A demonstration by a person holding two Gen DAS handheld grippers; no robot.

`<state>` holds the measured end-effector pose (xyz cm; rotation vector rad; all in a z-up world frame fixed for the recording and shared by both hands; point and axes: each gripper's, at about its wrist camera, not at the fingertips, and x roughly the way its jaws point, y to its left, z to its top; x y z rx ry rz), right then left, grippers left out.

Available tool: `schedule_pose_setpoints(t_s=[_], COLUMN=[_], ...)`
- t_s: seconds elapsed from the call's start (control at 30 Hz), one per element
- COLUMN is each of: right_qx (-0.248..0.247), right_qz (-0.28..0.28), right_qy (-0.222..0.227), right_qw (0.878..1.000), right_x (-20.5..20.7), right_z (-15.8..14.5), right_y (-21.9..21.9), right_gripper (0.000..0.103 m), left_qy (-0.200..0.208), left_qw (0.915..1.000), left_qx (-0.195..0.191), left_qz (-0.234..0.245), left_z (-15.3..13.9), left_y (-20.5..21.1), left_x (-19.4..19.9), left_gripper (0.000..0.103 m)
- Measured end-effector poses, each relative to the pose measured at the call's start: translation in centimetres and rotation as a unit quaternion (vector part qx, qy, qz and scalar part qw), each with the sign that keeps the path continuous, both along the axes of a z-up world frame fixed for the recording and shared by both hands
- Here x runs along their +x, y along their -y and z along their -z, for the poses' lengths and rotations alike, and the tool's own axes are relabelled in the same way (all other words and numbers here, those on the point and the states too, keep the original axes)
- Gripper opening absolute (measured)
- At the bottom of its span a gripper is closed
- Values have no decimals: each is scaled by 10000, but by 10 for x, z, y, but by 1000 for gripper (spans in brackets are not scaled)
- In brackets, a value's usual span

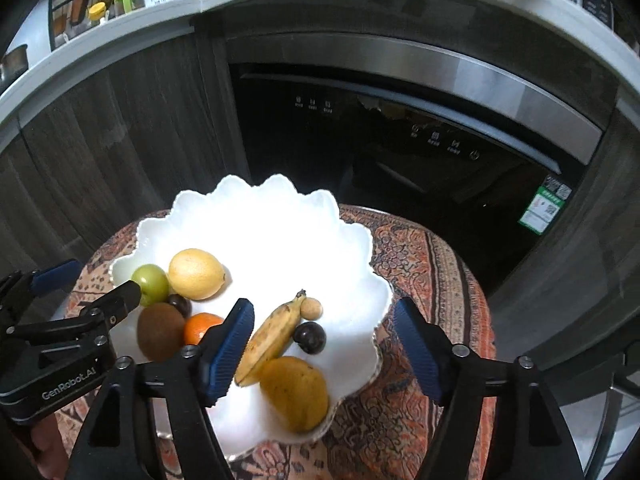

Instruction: Organize fruits

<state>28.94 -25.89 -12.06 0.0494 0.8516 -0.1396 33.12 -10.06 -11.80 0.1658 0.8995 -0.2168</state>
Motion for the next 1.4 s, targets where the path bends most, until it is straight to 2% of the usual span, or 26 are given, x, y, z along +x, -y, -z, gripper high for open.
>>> schedule_pose_setpoints(t_s=[0.27,0.6,1.4], right_qx=[27,30,103], right_qz=[17,50,95], right_qy=[191,305,300], right_qw=[9998,9995,9995], right_x=[-43,-96,-203], right_z=[-32,-50,-44], right_y=[-9,-22,-38], right_gripper=[77,77,77], left_qy=[194,358,300], left_qw=[9998,9993,9995], left_qx=[-71,-115,-81], left_qz=[-4,-7,-103], left_z=[-31,-54,-52], left_y=[-10,-28,-52], left_x=[-44,-100,-209], left_gripper=[90,93,93])
